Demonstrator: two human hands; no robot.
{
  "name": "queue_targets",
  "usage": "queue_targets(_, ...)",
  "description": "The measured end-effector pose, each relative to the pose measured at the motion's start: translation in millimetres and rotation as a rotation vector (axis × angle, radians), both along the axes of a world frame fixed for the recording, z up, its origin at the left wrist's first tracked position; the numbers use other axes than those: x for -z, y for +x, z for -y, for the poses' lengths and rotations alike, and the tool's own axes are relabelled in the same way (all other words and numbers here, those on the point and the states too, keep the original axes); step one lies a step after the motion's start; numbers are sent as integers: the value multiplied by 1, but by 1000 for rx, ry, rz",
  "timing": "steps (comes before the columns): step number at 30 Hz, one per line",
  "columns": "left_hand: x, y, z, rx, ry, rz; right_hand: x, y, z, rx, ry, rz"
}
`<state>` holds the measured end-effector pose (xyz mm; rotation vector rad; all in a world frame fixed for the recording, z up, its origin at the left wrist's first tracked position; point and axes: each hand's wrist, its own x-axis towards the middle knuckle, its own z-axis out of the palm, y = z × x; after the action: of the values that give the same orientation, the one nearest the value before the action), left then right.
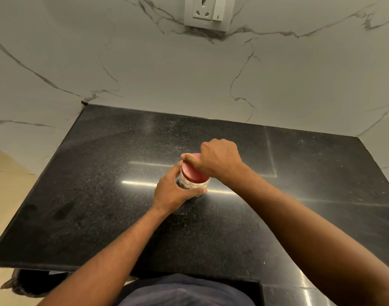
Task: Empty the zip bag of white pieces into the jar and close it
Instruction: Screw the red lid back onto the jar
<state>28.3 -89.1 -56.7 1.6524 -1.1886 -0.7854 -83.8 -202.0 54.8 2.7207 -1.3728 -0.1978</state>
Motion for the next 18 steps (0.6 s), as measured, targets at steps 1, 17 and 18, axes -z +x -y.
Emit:
queue_targets(1,0,0,0,4,2,-2,0,-4,1,-64,80,30)
queue_targets(17,-4,6,1,39,47,44,4,-9,-2,-234,174,106)
queue_targets(18,-4,7,1,42,48,46,5,-12,-2,-226,182,138)
